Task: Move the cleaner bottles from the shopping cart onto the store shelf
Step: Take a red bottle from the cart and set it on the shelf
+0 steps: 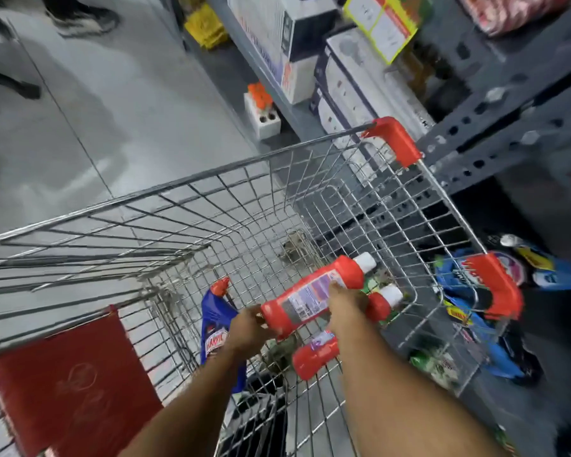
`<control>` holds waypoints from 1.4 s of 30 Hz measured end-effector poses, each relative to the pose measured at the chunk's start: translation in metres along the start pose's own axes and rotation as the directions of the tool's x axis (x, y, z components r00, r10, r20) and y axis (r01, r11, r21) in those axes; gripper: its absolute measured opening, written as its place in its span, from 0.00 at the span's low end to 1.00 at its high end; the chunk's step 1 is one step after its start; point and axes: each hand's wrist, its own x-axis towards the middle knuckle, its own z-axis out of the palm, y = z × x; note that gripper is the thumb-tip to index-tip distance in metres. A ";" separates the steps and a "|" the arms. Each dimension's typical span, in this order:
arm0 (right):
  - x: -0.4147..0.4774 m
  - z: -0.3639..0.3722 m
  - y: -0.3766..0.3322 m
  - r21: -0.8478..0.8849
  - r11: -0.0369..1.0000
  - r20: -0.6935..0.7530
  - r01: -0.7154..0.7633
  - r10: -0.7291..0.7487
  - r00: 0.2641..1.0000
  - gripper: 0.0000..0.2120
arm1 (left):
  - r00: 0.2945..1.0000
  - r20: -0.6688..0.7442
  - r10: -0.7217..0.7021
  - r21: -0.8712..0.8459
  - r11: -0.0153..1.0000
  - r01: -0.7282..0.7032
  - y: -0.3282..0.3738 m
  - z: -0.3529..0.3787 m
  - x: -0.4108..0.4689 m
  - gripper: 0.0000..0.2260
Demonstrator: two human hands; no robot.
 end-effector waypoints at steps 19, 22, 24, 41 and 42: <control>-0.095 -0.057 -0.065 0.235 0.922 0.388 0.307 -0.378 0.841 0.17 | 0.957 -0.092 0.274 -0.303 0.908 -0.289 0.056 -0.040 -0.095 0.23; -0.145 -0.097 -0.075 0.330 0.825 0.299 0.458 -0.552 0.778 0.13 | 0.910 -0.161 0.381 -0.220 0.885 -0.410 0.089 -0.027 -0.142 0.42; -0.172 -0.126 -0.079 0.389 0.749 0.239 0.535 -0.644 0.727 0.16 | 0.813 -0.305 0.497 0.087 0.864 -0.496 0.106 -0.009 -0.172 0.48; -0.279 -0.489 0.032 0.485 0.226 0.160 0.845 -0.973 0.169 0.19 | 0.450 0.240 0.860 -0.239 0.501 -0.832 0.159 0.253 -0.365 0.19; -0.275 -0.505 0.049 0.457 0.228 0.128 0.860 -0.973 0.190 0.20 | 0.442 0.287 0.850 -0.216 0.507 -0.834 0.160 0.273 -0.369 0.17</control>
